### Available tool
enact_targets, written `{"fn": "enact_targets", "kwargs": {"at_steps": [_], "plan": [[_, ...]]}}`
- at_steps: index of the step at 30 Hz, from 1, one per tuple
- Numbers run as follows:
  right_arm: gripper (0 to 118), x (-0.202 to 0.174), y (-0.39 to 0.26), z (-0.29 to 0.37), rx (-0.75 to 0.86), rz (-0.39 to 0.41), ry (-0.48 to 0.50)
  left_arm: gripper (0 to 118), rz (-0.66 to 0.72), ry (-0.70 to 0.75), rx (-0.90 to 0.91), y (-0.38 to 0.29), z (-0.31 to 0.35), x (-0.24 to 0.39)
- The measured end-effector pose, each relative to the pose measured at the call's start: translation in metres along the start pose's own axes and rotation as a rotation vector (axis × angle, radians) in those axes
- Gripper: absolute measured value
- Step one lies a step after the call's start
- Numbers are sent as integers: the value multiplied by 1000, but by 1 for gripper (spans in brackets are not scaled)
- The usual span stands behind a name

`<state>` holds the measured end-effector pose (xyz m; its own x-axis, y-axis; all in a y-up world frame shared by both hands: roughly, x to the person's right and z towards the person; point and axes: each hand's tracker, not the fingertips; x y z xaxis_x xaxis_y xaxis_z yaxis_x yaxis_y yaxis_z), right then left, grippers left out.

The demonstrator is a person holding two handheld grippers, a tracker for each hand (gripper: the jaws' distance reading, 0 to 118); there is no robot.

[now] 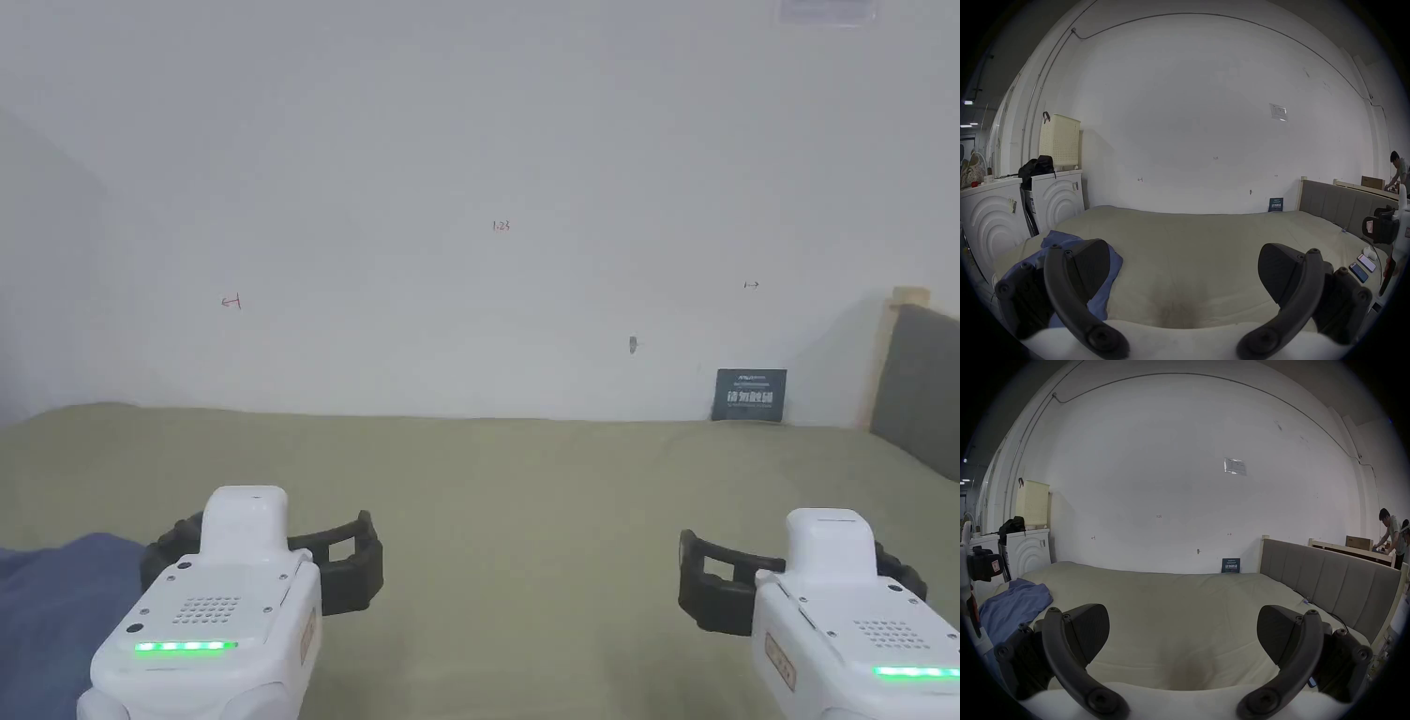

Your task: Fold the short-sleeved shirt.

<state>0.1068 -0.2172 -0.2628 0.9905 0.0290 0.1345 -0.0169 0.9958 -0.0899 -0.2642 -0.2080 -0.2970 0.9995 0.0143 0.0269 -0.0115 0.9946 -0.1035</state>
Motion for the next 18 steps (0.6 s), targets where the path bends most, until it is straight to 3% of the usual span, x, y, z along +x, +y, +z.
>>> {"fn": "enact_targets", "kwargs": {"at_steps": [18], "plan": [[118,1,7,3,26,11,-11,118,8,18,-16,3,0,-1]]}}
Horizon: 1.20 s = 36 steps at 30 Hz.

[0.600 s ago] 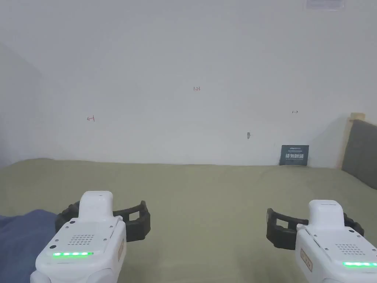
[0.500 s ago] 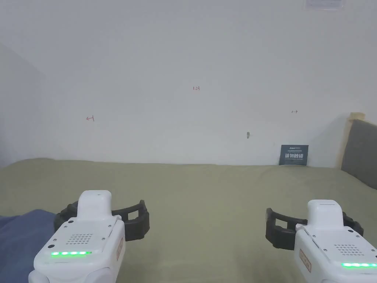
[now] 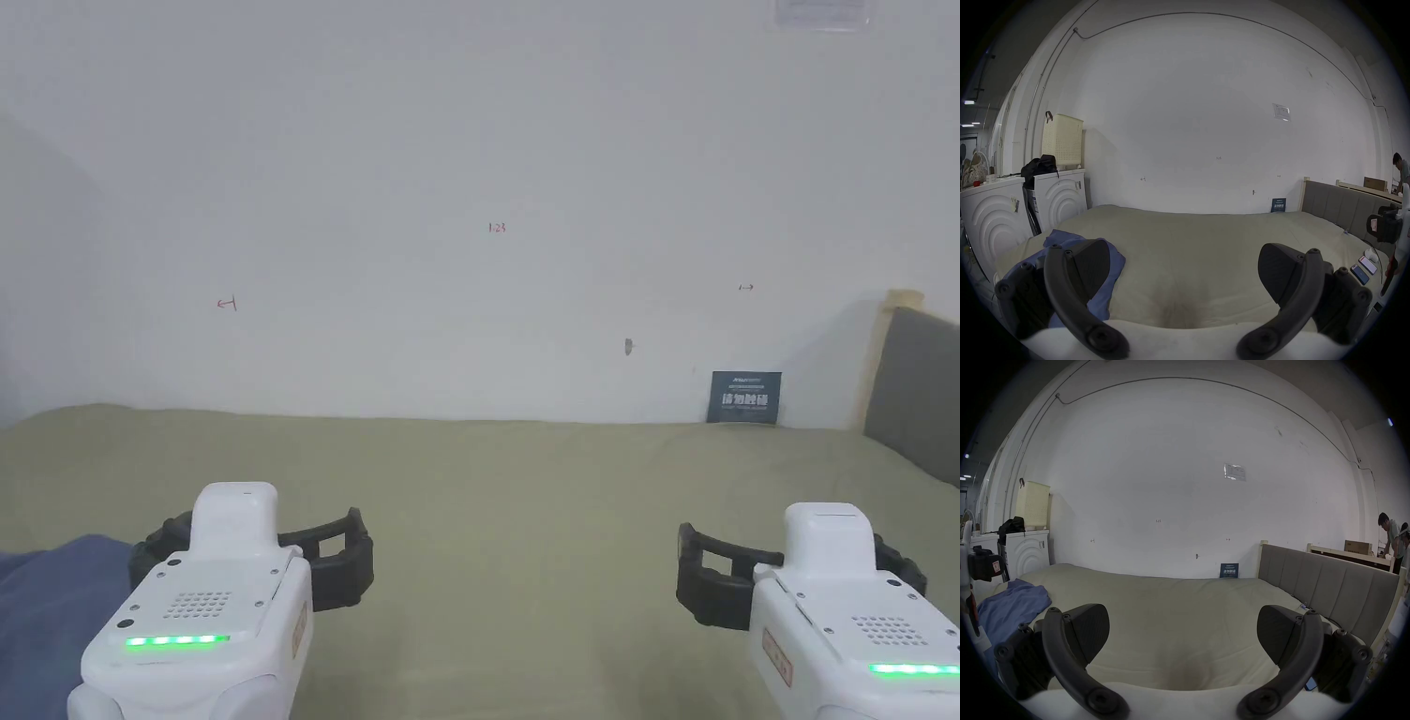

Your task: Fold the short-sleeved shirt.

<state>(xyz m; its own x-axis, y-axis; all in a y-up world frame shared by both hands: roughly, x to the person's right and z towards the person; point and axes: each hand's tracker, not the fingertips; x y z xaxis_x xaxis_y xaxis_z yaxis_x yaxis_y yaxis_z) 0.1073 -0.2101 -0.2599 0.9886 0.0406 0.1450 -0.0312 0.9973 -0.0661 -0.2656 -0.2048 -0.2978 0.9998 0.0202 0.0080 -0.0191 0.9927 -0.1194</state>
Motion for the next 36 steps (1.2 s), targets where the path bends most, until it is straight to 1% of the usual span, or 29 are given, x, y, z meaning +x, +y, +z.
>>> {"fn": "enact_targets", "kwargs": {"at_steps": [5,17,36], "plan": [[118,2,0,-1,1,-8,-5,118,5,-4,1,2,0,-1],[118,2,0,-1,1,1,-14,118,-7,-9,8,3,1,-2],[118,2,-1,-2,1,3,-5,118,-4,-9,-2,1,-1,-2]]}}
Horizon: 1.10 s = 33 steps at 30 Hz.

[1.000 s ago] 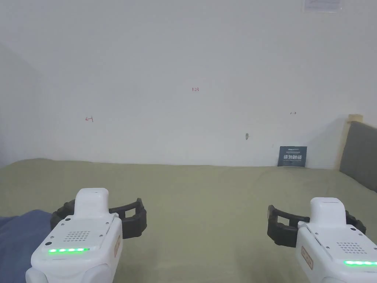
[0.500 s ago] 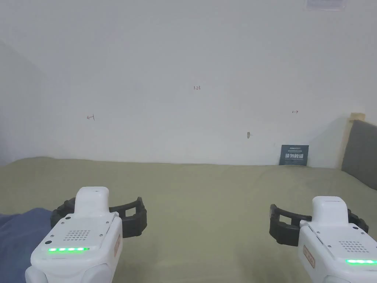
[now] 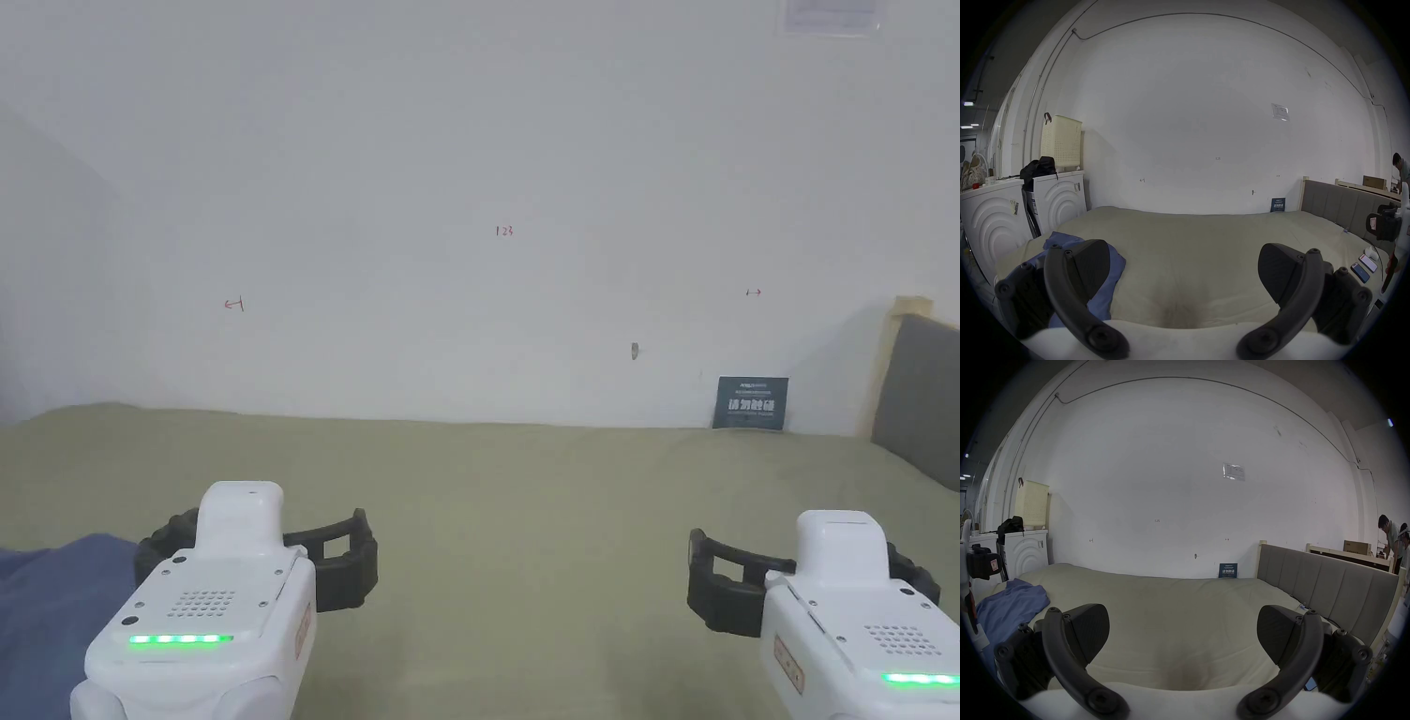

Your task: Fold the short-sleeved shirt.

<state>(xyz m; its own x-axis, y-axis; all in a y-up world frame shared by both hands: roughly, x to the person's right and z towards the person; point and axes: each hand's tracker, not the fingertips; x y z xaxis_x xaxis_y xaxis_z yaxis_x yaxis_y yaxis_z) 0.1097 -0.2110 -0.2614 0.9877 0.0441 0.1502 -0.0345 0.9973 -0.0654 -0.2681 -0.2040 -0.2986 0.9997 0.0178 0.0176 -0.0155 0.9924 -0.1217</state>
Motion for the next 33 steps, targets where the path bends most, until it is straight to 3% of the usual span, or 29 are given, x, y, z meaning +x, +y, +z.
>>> {"fn": "enact_targets", "kwargs": {"at_steps": [33], "plan": [[118,-2,1,3,6,-4,-6,118,-12,6,14,1,3,-2]]}}
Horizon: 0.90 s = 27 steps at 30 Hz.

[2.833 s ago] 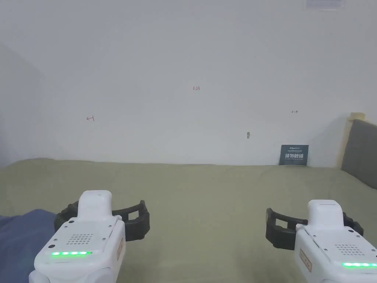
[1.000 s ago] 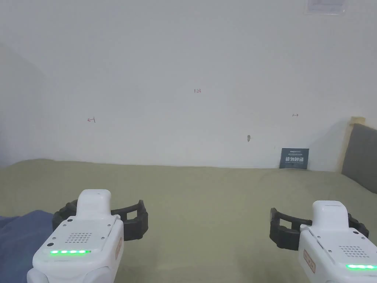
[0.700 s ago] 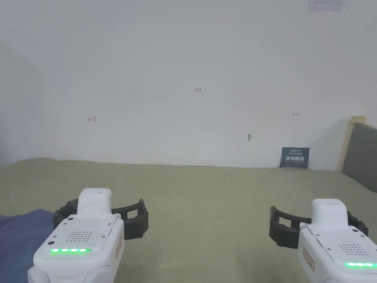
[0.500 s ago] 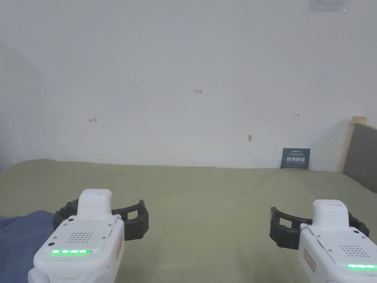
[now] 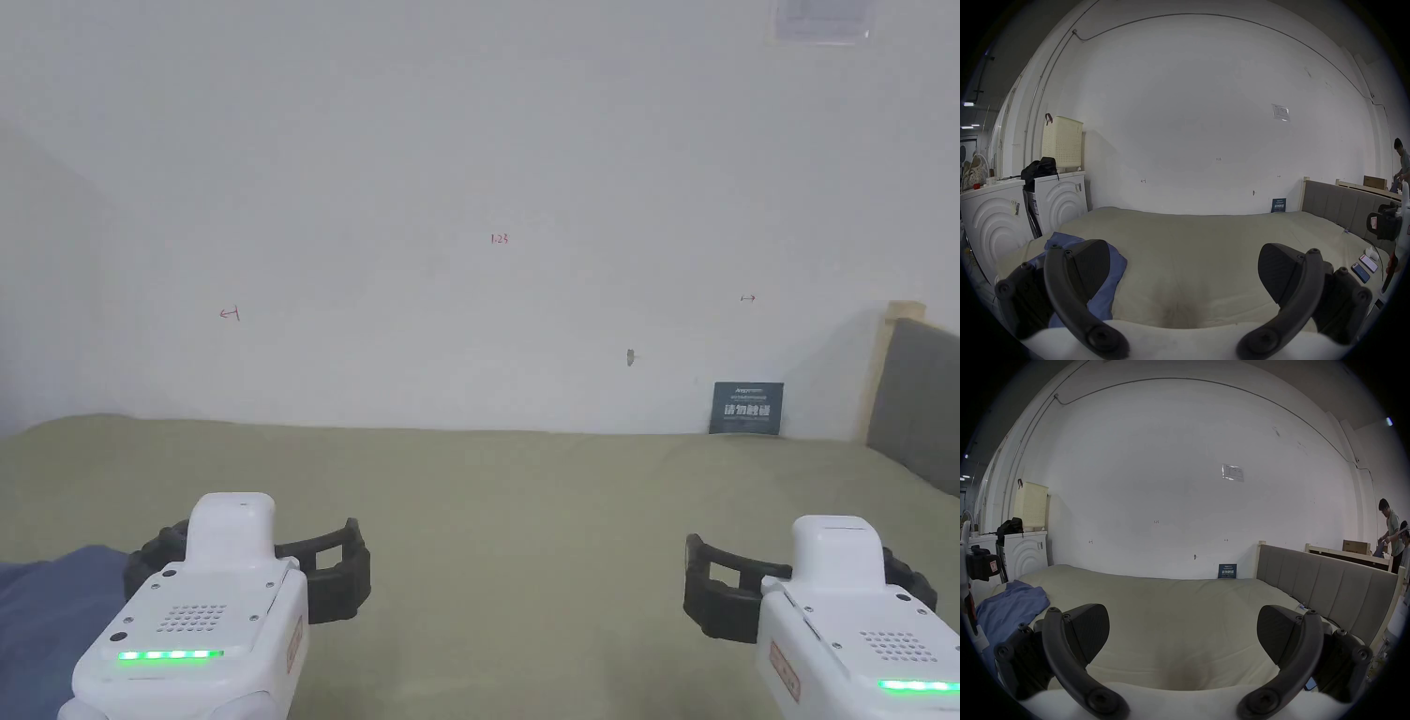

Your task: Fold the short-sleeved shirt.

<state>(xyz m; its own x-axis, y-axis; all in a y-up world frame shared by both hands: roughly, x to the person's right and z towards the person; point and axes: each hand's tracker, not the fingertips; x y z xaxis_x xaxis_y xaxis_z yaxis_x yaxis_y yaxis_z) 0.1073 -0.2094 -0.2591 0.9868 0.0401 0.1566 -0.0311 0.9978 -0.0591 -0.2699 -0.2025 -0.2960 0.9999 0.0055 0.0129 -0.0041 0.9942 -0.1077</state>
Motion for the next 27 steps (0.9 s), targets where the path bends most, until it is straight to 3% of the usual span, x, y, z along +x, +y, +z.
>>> {"fn": "enact_targets", "kwargs": {"at_steps": [27], "plan": [[118,1,3,-1,5,0,-5,118,3,-2,1,3,0,0]]}}
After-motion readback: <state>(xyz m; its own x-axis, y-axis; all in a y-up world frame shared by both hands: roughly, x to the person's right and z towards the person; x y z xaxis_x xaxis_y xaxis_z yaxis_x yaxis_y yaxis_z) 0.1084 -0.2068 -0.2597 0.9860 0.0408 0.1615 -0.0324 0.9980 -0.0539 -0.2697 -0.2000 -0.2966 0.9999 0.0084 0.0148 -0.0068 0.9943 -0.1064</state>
